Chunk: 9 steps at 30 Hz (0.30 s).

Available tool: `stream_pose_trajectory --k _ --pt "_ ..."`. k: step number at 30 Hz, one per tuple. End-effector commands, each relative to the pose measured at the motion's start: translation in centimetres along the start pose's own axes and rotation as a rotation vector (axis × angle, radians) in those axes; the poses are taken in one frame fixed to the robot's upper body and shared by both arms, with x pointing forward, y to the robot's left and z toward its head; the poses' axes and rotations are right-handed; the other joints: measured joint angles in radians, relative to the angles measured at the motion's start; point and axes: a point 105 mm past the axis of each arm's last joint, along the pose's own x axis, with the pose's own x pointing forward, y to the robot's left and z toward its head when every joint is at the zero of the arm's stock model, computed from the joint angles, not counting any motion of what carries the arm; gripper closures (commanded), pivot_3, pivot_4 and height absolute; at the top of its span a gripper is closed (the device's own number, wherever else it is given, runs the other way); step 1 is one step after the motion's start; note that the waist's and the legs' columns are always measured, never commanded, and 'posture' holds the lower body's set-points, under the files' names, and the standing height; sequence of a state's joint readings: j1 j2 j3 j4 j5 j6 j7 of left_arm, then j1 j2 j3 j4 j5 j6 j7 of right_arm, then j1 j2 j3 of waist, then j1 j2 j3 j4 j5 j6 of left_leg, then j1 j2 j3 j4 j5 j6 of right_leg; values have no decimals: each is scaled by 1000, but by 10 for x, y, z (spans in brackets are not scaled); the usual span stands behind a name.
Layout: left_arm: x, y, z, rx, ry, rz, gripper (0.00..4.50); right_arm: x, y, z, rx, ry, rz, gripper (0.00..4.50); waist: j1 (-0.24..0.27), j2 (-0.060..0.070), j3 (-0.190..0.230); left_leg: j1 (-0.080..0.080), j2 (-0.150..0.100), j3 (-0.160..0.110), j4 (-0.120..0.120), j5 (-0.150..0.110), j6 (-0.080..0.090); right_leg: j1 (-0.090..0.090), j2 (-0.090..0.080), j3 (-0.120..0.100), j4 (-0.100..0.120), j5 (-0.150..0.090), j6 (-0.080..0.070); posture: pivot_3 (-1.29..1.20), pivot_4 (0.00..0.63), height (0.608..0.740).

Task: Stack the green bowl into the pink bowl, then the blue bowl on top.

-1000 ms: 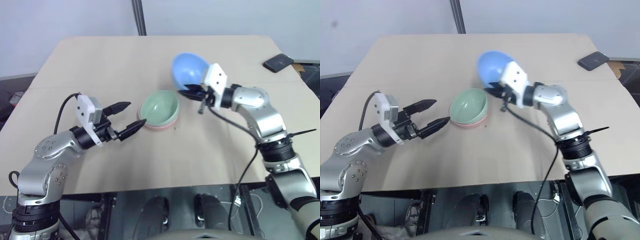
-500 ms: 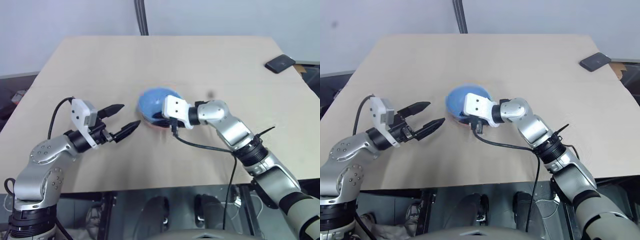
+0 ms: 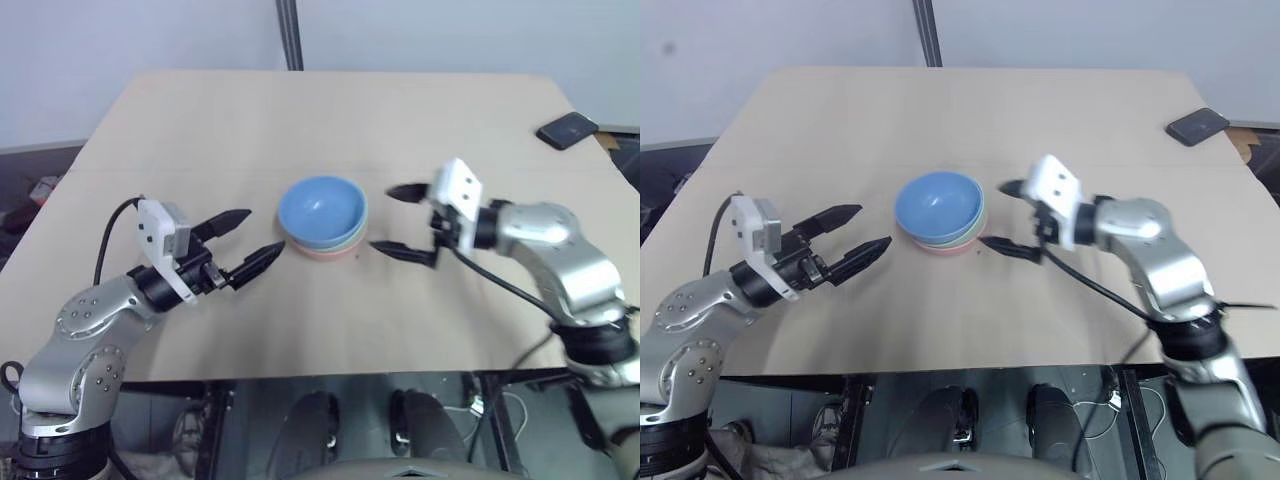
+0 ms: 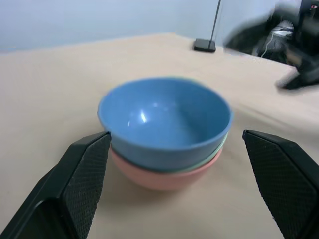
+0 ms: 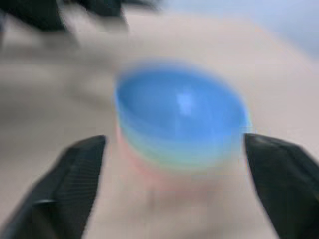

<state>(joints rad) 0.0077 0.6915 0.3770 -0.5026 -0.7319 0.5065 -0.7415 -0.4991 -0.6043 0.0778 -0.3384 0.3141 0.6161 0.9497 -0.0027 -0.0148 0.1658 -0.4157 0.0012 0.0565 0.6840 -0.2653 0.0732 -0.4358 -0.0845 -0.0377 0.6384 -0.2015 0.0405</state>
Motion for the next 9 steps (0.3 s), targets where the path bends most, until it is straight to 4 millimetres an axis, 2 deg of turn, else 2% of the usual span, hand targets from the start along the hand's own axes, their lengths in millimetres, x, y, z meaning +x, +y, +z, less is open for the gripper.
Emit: stream_pose_trajectory --k 1,5,9 --pt "-17 -6 13 24 8 14 0 -48 -18 -2 3 22 -153 24 -8 1 0 0 0 0 -1 0 0 0 0 1 0 0 0 0 150 739" --pt "-42 -4 13 -6 56 39 0 -91 -16 -27 67 112 -211 24 -8 1 0 1 1 0 -2 0 0 0 1 1 0 -1 -1 0 150 739" --pt "-54 -1 8 -6 119 50 0 -103 -11 -32 96 122 -230 24 -8 1 0 2 1 1 -1 -2 4 1 1 1 0 -1 -1 0 150 739"
